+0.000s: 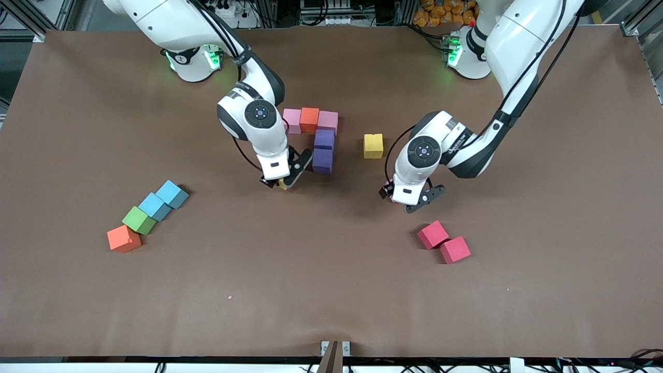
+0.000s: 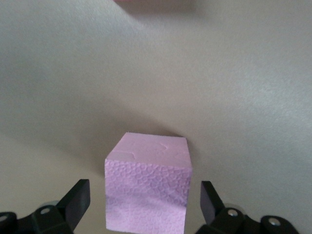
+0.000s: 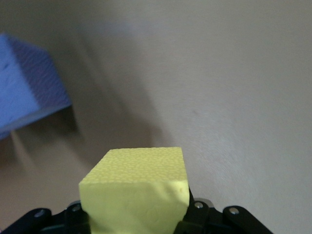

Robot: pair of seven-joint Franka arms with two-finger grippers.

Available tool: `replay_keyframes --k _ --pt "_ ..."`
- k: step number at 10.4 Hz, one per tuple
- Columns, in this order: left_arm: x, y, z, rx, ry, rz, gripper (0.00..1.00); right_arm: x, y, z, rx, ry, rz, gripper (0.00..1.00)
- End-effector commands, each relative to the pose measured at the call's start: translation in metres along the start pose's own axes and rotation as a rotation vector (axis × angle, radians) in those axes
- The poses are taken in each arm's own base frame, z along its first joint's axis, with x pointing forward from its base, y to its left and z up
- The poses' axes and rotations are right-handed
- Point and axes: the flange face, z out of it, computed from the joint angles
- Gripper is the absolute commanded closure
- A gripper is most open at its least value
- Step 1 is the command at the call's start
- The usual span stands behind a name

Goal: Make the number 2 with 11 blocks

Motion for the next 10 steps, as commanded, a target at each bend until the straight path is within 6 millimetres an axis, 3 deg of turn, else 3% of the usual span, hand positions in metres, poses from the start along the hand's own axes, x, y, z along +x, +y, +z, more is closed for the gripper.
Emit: replay_keyframes --k 1,3,4,5,6,10 --pt "-0.005 0.004 0.008 -0.008 0.021 0.022 0.00 -0.007 -0.007 0.005 -0.005 -0.002 -0.217 0.97" --pt "-0.001 0.003 0.007 -0.010 0.025 0.027 0.02 0.000 -0.033 0.015 0.016 0.003 -0.272 0.97" --pt "0.002 0.002 0.007 -0.011 0.026 0.024 0.31 0.004 -0.043 0.018 0.017 0.033 -0.288 0.97" --pt "0.004 0.001 0.004 -0.015 0.029 0.020 0.52 0.009 -0.055 0.023 0.022 0.040 -0.313 0.97" --pt "0.005 0.001 0.002 -0.016 0.032 0.017 0.59 0.010 -0.057 0.031 0.033 0.040 -0.316 0.97" --pt "0.018 0.000 -0.027 -0.048 0.053 -0.031 0.59 0.010 -0.060 0.036 0.039 0.043 -0.331 0.97"
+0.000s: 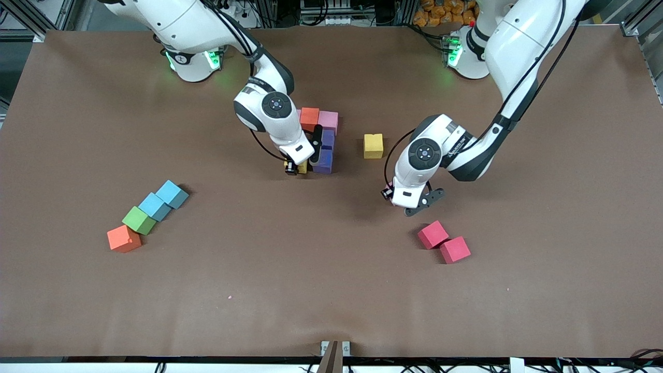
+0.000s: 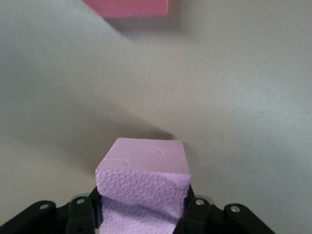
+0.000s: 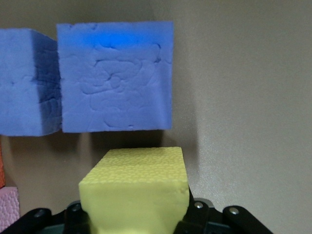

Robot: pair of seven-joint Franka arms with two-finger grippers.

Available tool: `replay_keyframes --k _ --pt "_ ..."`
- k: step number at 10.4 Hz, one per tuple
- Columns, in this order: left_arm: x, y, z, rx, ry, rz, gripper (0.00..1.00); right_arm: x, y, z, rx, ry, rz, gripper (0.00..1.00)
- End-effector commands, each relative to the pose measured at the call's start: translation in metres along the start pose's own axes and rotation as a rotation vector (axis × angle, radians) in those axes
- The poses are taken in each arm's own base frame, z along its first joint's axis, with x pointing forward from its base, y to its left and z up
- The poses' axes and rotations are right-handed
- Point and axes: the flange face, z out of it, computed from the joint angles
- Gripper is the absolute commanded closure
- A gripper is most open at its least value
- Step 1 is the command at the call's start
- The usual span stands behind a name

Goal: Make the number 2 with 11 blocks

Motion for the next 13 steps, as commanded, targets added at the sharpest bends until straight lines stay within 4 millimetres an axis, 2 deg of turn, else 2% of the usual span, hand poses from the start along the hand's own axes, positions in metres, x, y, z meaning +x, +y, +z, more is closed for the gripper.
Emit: replay_keyframes --k 1,3,8,13 --pt "0.0123 -0.0082 -0.0163 -0.007 0.023 -0.032 0.59 -0.0016 0.0024 0.0010 -0.007 0.004 -0.018 0.97" --pt "0.0113 -0.0072 -0.0178 -0.017 0.000 -0.059 0.59 -0.0016 0.0018 0.0072 0.003 0.003 -0.010 0.97" --pt "0.0137 -0.0034 -0.0233 -0.031 -0.001 -0.129 0.59 0.0064 0.0056 0.0001 -0.020 0.042 -0.010 0.96" --pt "0.0130 -0.0016 -0.0243 -0.034 -0.001 -0.157 0.59 0.0056 0.0043 0.0073 -0.007 0.036 -0.002 0.96"
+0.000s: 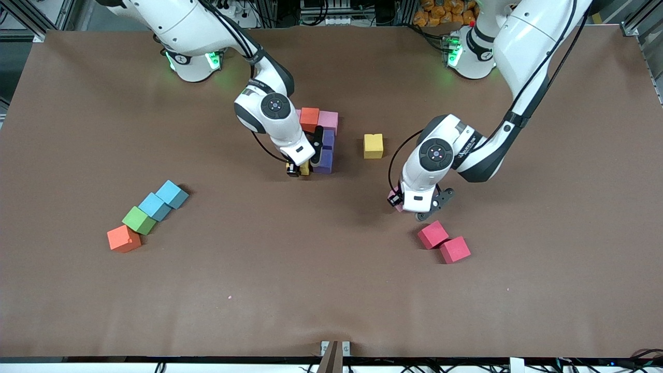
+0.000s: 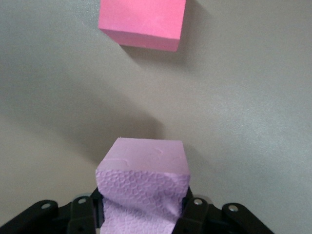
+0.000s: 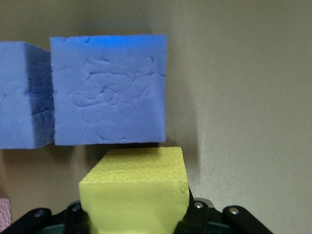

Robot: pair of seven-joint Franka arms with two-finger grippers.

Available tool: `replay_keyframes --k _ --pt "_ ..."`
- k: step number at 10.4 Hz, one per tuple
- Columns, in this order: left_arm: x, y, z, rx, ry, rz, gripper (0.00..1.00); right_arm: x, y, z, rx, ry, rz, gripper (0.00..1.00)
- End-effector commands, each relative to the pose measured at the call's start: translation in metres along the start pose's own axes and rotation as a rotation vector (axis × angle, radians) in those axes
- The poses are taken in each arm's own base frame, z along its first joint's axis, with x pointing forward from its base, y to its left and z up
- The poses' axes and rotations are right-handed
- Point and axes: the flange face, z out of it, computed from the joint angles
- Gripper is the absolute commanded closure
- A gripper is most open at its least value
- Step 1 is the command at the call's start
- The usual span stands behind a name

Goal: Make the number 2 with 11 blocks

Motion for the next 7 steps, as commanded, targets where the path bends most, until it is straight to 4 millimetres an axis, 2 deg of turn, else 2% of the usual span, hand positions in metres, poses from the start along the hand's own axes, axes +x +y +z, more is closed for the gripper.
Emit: replay_keyframes --k 1,7 --pt "-0.0028 0.0003 -0.0078 -0.004 -0.006 -0.024 0.59 0.0028 0.0023 0.0026 -0.001 0.008 -0.006 0.96" --pt "-0.0001 -0.0008 -0.0080 -0.005 -0.007 -0.031 0.59 0.0062 -0.0044 0.0058 0.010 0.003 0.011 0.96"
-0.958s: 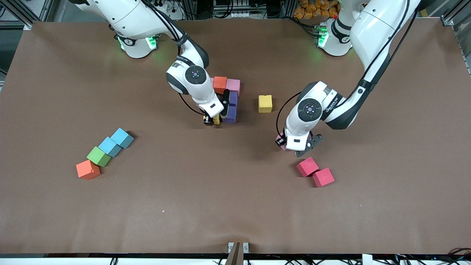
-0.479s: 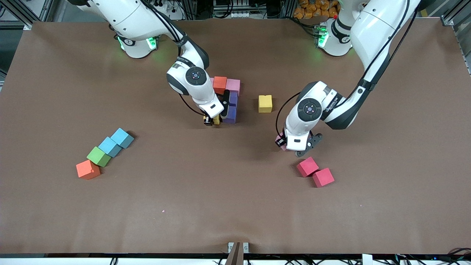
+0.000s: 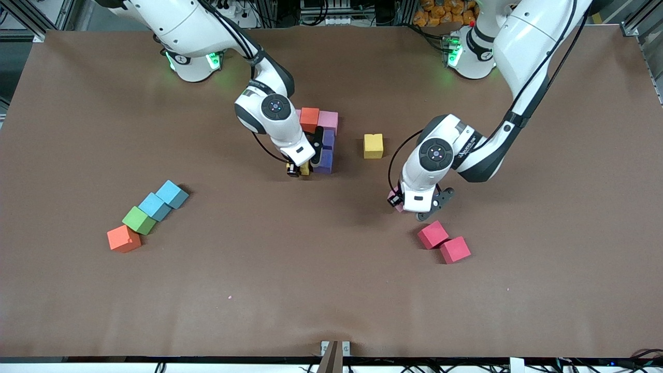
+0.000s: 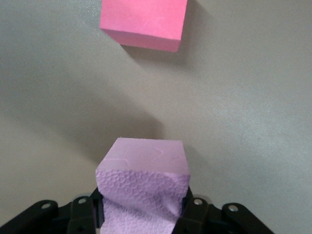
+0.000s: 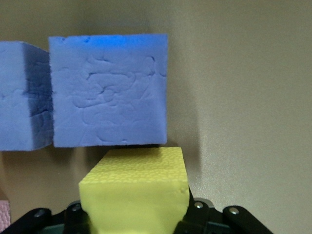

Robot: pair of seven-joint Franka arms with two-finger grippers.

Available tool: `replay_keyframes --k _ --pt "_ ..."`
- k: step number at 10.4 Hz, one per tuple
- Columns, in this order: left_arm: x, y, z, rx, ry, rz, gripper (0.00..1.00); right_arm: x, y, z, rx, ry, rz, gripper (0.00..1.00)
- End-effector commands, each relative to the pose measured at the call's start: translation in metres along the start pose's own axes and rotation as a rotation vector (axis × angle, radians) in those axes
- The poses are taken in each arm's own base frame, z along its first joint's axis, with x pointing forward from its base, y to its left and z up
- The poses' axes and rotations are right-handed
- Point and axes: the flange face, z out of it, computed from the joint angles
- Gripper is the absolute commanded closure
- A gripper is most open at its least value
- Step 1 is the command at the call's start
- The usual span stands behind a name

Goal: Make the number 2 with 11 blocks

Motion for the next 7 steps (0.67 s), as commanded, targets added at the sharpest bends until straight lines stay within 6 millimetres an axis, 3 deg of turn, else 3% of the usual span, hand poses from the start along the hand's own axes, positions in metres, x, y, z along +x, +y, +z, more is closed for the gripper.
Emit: replay_keyframes --k 1,7 --pt "0.000 -0.001 -0.007 -0.003 -0.007 -0.022 0.59 0.011 -0.012 0.004 0.013 0.000 0.024 0.96" --pt "0.000 -0.001 -0.007 -0.003 -0.007 -0.029 0.59 0.022 -0.013 0.004 0.007 0.016 0.031 0.96"
